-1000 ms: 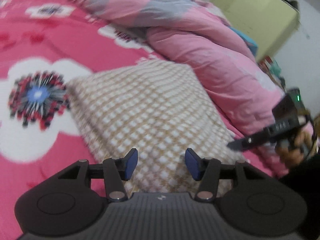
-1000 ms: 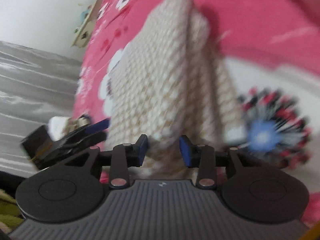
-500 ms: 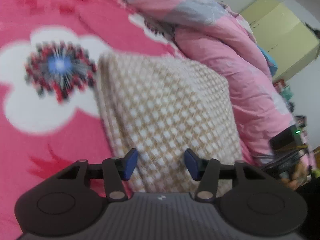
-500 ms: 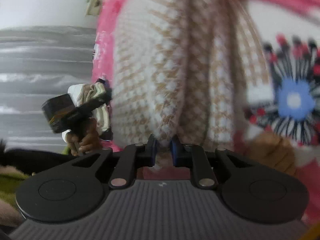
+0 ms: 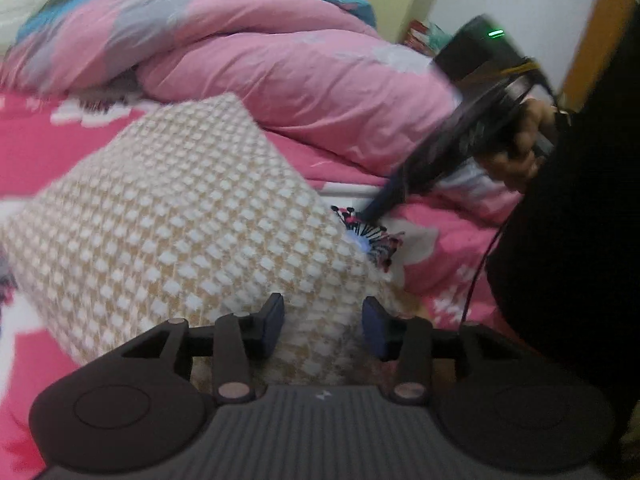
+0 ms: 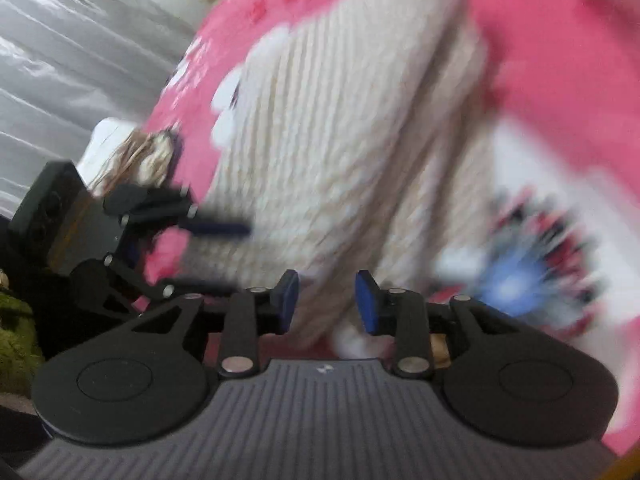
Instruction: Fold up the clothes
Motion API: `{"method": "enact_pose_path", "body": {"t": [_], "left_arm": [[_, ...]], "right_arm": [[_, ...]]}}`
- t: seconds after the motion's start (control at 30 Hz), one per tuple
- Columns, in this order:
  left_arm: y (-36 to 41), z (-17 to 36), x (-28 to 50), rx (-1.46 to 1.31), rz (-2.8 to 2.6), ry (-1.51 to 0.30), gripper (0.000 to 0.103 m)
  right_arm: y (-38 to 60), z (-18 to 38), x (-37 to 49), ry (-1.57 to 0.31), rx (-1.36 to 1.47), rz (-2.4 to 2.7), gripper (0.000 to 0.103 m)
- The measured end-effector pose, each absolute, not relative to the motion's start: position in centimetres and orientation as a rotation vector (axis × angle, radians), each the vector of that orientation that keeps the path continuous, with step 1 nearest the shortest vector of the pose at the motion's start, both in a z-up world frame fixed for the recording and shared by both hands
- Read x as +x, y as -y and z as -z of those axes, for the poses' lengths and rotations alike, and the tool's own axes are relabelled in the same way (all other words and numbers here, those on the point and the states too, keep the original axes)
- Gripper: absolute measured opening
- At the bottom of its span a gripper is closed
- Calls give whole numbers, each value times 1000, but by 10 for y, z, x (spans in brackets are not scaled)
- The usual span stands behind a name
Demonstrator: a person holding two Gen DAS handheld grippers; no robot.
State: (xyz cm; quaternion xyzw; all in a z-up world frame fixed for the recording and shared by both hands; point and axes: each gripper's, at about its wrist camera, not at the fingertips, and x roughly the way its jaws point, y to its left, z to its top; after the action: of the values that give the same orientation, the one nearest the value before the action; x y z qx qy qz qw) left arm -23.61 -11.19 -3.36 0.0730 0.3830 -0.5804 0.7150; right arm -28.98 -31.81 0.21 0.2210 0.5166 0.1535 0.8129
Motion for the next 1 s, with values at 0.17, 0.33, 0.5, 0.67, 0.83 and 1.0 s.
{"method": "enact_pose_path", "body": {"t": [0.17, 0.33, 0.5, 0.67, 0.83, 1.0], "left_arm": [[112, 37, -225, 79, 1274, -928, 44], [119, 37, -203, -3, 1239, -1088, 43], [137, 29, -176, -14, 1182, -1272, 43], [148, 14, -179, 62, 1184, -1211, 43], [131, -27, -172, 132, 1087, -915, 54], [157, 24, -143, 401, 815, -884, 58]], "right_arm": [[289, -46, -283, -692, 89, -268, 30], [260, 24, -259, -813, -145, -206, 27], [248, -11, -234, -755, -200, -208, 9], [269, 36, -209, -837, -261, -158, 6], [285, 38, -213, -827, -190, -155, 6], [297, 25, -213, -807, -101, -141, 6]]}}
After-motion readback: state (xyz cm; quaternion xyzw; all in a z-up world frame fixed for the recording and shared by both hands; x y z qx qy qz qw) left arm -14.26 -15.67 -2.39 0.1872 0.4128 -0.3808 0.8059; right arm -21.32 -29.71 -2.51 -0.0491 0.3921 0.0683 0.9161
